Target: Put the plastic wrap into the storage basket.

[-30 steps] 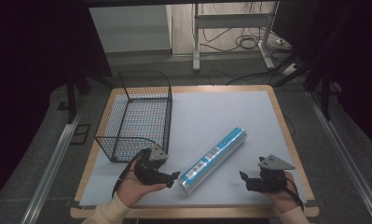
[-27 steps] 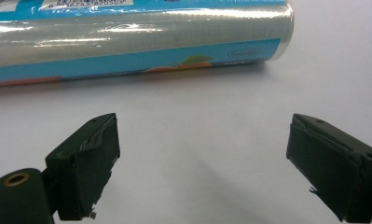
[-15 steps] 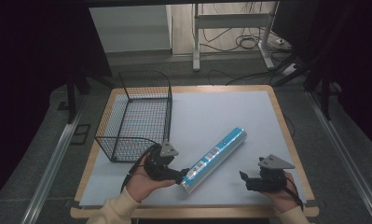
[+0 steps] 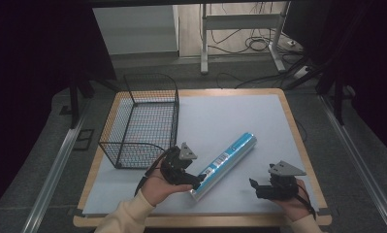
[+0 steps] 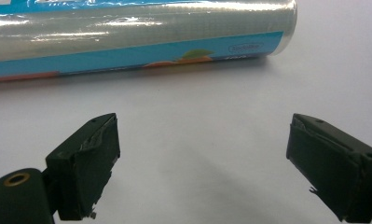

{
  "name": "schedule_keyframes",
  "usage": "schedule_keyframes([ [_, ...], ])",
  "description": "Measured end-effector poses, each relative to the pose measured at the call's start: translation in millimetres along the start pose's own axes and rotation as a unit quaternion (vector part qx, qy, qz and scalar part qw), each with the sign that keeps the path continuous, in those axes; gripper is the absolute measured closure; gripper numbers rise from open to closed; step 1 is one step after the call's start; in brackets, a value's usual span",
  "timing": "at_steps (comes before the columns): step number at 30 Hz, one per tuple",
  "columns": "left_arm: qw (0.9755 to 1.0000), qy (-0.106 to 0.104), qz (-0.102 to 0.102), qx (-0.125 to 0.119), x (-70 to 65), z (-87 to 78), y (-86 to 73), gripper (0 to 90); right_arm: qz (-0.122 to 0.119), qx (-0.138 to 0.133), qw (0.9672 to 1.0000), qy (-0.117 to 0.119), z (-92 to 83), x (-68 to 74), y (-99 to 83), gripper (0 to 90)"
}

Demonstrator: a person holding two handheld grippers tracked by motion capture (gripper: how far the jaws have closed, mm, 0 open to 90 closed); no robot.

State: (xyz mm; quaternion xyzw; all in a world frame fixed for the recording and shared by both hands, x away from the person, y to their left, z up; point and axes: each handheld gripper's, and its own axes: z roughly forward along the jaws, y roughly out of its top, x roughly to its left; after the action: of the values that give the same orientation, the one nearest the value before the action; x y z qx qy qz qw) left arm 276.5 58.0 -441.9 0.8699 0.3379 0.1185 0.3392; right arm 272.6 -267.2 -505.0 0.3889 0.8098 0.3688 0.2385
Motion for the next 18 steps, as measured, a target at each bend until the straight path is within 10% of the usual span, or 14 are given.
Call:
schedule_keyframes([
  [18, 0.9998, -0.006, -0.005, 0.020, -1.4, 25.2, 20.5, 14.8, -0.003, -0.001, 1.0000, 0.002, -0.7, -0.2, 0.1, 10.1],
])
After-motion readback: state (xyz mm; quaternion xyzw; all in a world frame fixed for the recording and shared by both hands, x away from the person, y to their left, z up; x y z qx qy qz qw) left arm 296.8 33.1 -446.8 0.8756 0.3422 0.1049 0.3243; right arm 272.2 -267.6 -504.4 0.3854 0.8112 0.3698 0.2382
